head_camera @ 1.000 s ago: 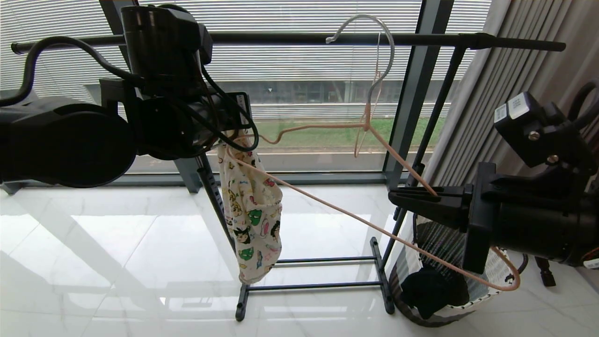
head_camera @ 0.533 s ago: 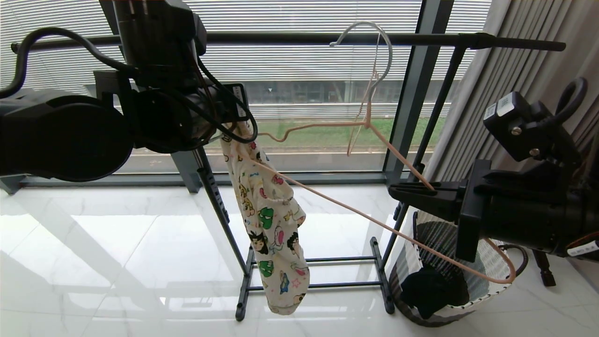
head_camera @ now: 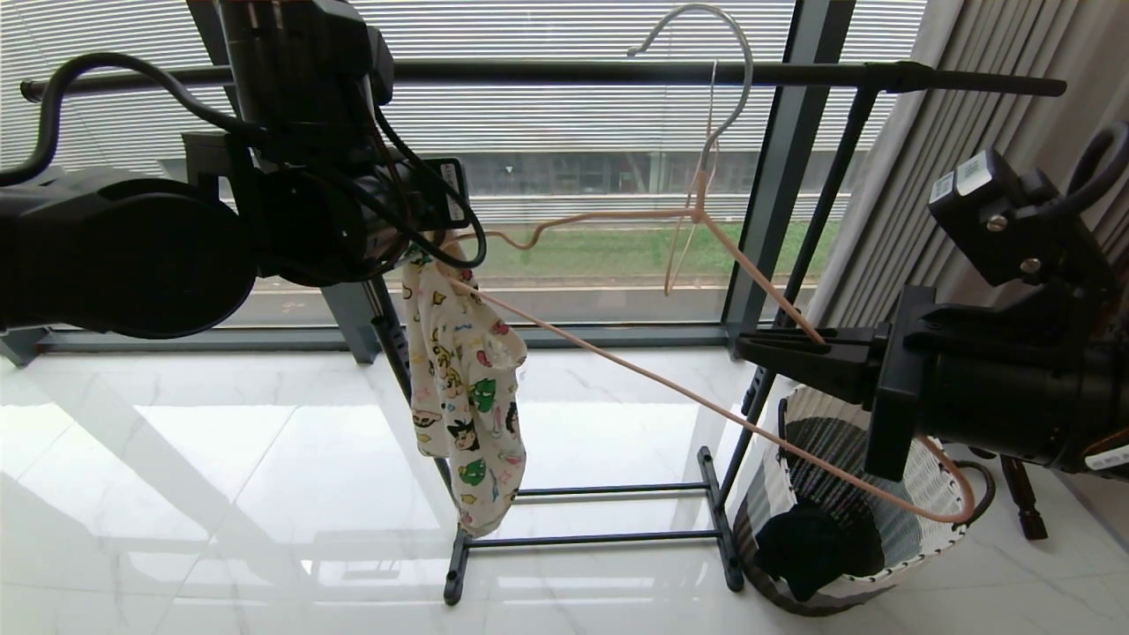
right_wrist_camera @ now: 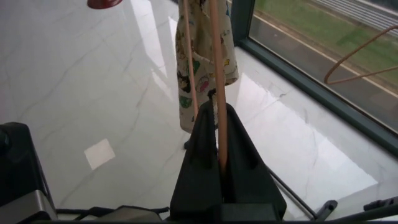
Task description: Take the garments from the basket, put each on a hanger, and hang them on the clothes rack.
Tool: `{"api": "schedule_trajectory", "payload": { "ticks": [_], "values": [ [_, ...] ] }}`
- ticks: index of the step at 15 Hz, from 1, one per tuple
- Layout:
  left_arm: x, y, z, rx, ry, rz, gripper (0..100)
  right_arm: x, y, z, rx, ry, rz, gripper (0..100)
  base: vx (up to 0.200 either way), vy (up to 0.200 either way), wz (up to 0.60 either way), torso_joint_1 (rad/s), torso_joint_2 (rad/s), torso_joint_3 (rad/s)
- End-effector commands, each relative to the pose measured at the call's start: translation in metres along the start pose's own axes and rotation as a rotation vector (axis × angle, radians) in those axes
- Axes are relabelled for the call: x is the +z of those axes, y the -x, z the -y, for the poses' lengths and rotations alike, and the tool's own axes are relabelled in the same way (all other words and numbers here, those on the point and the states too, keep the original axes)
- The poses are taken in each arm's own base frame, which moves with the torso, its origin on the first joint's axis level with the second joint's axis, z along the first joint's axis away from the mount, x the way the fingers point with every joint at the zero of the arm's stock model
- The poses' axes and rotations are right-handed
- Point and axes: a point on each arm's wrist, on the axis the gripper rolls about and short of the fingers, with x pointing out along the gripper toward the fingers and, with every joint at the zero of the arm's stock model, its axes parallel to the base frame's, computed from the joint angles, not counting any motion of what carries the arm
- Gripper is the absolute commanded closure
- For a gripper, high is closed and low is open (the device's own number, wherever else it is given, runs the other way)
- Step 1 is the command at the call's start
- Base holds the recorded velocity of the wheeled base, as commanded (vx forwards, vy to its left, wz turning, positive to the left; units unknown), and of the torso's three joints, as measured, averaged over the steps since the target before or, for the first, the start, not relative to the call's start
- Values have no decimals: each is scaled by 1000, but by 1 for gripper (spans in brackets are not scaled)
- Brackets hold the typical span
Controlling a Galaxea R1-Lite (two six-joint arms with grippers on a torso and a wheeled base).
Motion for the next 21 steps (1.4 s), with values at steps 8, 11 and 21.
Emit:
{"api": "schedule_trajectory", "payload": {
  "ticks": [8,11,21],
  "values": [
    [4,4,3,16,6,13,100,-5,-12,5,-56,-5,-6,100,0,0,0,0,0,0],
    [3,5,4,38,5,12,100,-1,-20,6,-91,-10,41,100,0,0,0,0,0,0],
    [19,36,30,3,32,65,100,-4,-57,5,-154,-63,68,100,0,0,0,0,0,0]
  ]
}}
